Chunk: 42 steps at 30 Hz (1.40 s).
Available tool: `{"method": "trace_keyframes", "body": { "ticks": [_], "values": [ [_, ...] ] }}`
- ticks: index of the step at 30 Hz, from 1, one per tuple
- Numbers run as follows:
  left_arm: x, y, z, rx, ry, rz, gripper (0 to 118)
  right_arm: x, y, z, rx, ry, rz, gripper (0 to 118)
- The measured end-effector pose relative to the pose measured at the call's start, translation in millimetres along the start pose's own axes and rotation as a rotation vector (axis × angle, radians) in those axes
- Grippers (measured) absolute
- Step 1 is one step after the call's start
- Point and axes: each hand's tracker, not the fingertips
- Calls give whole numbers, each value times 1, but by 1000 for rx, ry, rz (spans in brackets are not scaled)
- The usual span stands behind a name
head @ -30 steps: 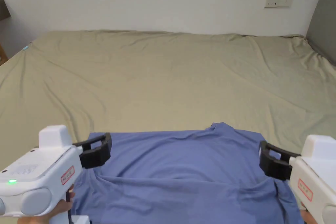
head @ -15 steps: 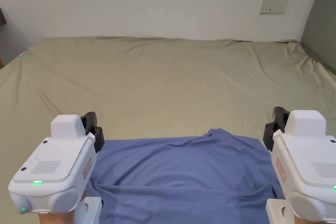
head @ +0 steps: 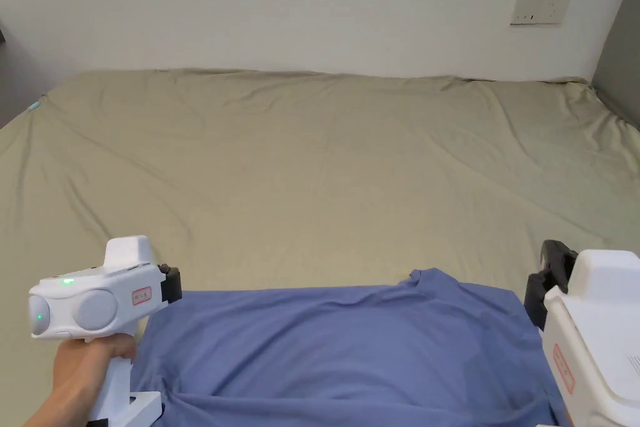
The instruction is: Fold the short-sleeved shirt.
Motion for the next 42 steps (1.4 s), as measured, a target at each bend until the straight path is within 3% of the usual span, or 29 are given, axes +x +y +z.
{"method": "trace_keyframes", "body": {
  "ticks": [3,4,7,8,9,13,15,16,19,20,21,25,27,28,29,30,31,34,36,38,39,40,41,42],
  "values": [
    [-20,11,-37,-90,33,32,3,-1,-8,-19,-38,-6,-4,2],
    [-24,14,-47,-99,50,44,11,-2,-11,-25,-52,-8,-4,2],
    [-33,19,-74,-169,63,50,84,-4,-20,-45,-93,-12,3,2],
    [-34,20,-83,-202,55,30,98,-5,-24,-51,-104,-13,7,2],
    [-32,19,-87,-208,66,18,100,-5,-27,-57,-116,-16,13,2],
    [-29,18,-111,-228,86,-15,96,-8,-37,-78,-156,-18,22,2],
    [-25,13,-122,-264,71,-27,65,-9,-42,-88,-172,-20,27,2],
    [-22,10,-126,-283,73,-41,43,-9,-44,-93,-183,-23,32,2],
    [-18,-1,-141,-272,115,-133,28,-6,-51,-110,-235,-11,31,2],
    [-16,0,-140,-273,109,-119,11,-3,-54,-118,-261,-8,31,2],
    [-17,1,-140,-274,85,-104,6,0,-57,-127,-289,-8,42,2],
    [-5,7,-125,-256,77,-116,5,10,-70,-176,-396,-13,88,4],
    [-3,11,-110,-205,64,-115,5,17,-77,-207,-472,1,90,32],
    [-3,13,-103,-191,55,-114,5,21,-81,-222,-520,5,78,54],
    [-2,14,-93,-173,32,-110,5,23,-86,-239,-593,7,79,85],
    [-2,16,-86,-159,22,-99,5,27,-92,-252,-637,14,41,102],
    [-1,17,-81,-149,13,-94,5,27,-96,-262,-668,18,16,112],
    [0,18,-70,-134,-6,-97,5,28,-112,-285,-710,14,29,110],
    [1,19,-65,-128,-15,-101,5,29,-125,-299,-778,28,43,96],
    [-3,18,-67,-121,-19,-102,5,29,-133,-302,-803,74,26,66],
    [-4,17,-66,-119,-20,-98,5,29,-135,-302,-780,126,-20,56],
    [-4,17,-64,-120,-19,-93,5,28,-131,-299,-771,104,-9,45],
    [-6,17,-64,-119,-17,-87,5,25,-126,-294,-762,111,9,15],
    [-7,15,-62,-116,-15,-83,5,23,-122,-290,-731,106,64,6]
  ]
}}
